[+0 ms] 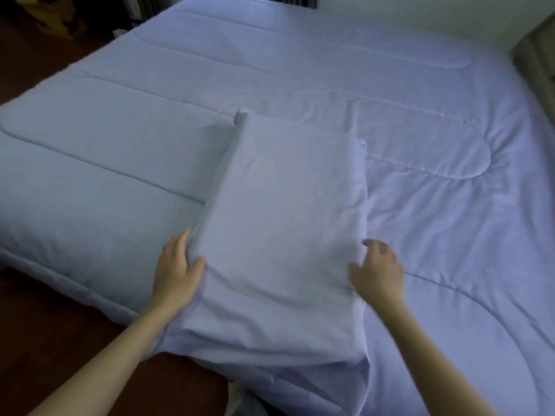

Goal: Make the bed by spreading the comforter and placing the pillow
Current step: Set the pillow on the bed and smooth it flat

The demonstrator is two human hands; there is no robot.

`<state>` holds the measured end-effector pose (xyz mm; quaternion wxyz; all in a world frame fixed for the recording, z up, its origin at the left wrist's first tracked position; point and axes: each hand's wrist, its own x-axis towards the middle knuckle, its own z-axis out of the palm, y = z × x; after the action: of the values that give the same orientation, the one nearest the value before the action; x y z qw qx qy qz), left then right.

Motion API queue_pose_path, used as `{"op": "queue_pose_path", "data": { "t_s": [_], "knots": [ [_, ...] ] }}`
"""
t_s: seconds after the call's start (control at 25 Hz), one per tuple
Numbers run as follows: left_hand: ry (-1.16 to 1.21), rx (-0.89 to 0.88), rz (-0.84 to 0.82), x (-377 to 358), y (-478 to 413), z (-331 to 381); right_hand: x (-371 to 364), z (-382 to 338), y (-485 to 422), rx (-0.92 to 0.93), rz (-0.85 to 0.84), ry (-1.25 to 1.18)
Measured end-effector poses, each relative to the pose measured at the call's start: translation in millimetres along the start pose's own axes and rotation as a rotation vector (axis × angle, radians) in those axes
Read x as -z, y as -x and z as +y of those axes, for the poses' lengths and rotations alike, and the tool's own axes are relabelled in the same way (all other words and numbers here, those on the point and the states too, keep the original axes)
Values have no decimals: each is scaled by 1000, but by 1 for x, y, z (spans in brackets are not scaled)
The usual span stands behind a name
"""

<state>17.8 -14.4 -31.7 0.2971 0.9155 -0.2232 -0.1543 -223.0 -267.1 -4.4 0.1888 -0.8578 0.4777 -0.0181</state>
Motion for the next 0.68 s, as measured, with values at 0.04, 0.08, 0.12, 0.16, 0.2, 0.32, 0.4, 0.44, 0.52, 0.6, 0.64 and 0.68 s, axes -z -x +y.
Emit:
{"op": "queue_pose_path", "data": {
  "t_s": [0.04,0.08,0.12,0.16,0.2,0.32,0.4,0.44,0.52,0.6,0.64,0.68],
  "knots": [
    [-191,-162,22,-9,-6,2,-15,-27,10,217,163,-15],
    [-351,-277,-13,-16,-15,3,-31,-52,23,464,115,11],
    [-472,-349,-55,-20,-22,5,-54,-69,41,741,-3,120],
    [-551,-383,-80,-23,-29,8,-74,-76,53,973,-83,265],
    [-596,-399,-91,-26,-37,8,-89,-77,58,1119,-157,353],
    [-608,-391,-98,-32,-59,10,-95,-60,1,1098,-239,406],
    [-581,-383,-27,-38,-72,19,-81,-52,-65,891,-129,373],
    [-581,-428,9,-40,-75,26,-72,-49,-100,800,-128,354],
    [-603,-731,-17,-48,-71,38,-59,-37,-159,638,-122,338],
    [-606,-1109,-185,-58,-65,46,-52,-26,-207,459,-84,302],
    [-612,-1194,-247,-62,-72,51,-48,-19,-226,363,-65,260],
    [-621,-1211,-258,-66,-89,59,-46,-13,-241,266,-45,195]
  ]
}}
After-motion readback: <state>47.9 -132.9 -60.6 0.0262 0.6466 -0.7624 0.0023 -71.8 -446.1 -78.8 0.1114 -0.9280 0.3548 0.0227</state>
